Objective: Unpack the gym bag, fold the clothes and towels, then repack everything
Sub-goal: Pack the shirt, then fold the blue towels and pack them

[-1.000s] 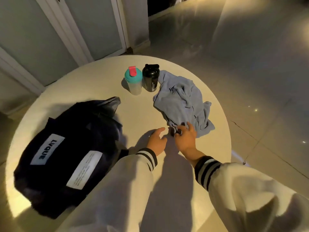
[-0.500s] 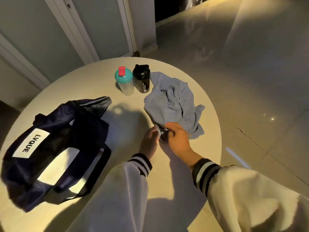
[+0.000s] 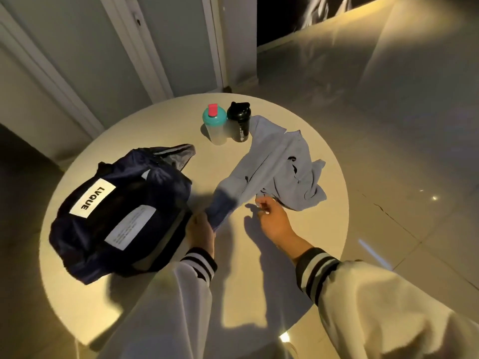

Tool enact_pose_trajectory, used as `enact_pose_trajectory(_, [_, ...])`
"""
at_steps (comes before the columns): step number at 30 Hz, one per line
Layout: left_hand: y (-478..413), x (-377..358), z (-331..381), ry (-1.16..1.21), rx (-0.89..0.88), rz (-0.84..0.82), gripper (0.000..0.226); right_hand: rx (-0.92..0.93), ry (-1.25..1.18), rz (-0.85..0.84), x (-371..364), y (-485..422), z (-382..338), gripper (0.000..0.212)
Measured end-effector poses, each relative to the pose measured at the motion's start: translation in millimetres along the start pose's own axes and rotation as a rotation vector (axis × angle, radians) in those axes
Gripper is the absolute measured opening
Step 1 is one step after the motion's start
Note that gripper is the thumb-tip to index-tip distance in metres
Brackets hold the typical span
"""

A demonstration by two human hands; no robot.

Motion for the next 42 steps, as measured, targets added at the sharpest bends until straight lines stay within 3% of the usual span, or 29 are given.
enact_pose_trajectory(2, [11,22,-24,-0.136,0.035,0.011,0.024,0.013,0.135,-0.059,-25,5,13,0.035])
enact_pose_trajectory(5, [19,33,-61,-0.302,0.01,-0.109,0.017,0.051,0.355,-0.162,-73,10,46,0.045])
enact_pose_trajectory(7, [19,35,-79,-0.341,-0.092,-0.19,0.047,0.066,0.467,-0.177,-100,13,71,0.048])
enact_pose_trajectory(9, [12,35,-98,-0.437,-0.244,-0.198,0.078,0.168,0.57,-0.081,-119,21,86,0.043])
enact_pose_trajectory(10, [9,35,-107,-0.51,-0.31,-0.199,0.083,0.221,0.601,-0.035,-127,25,94,0.041])
enact_pose_trajectory(14, [-4,31,-138,-0.741,-0.588,-0.096,0.039,0.383,0.718,0.131,-149,36,115,0.037])
enact_pose_trajectory(18, [-3,29,-157,-0.655,-0.792,0.007,0.031,0.469,0.681,0.176,-156,38,133,0.026])
enact_pose_trajectory(23, [11,36,-171,-0.437,-0.618,-0.119,0.013,0.573,0.734,0.159,-166,48,149,0.024])
enact_pose_trajectory(28, [53,64,-193,-0.286,-0.602,-0.109,0.02,0.56,0.634,0.193,-173,91,161,0.036])
enact_pose_trajectory(32, [94,100,-225,-0.146,-0.627,-0.119,0.031,0.575,0.721,0.14,-182,132,169,0.043])
enact_pose_trajectory(38, [108,160,-265,-0.045,-0.607,0.105,0.027,0.56,0.883,0.031,-216,164,169,0.047])
enact_pose_trajectory(42, [100,160,-261,-0.214,-0.677,0.167,0.024,0.544,0.95,-0.003,-216,163,171,0.041])
Point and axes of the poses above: each hand's wrist, its own y-axis away from the middle knuckle, its own x-axis out of the back of the hand, z = x × y, the point moved 2 cm from there along -y, towards the middle knuckle, and after that the axes turned 11 degrees about -z, right-handed, at the moved point
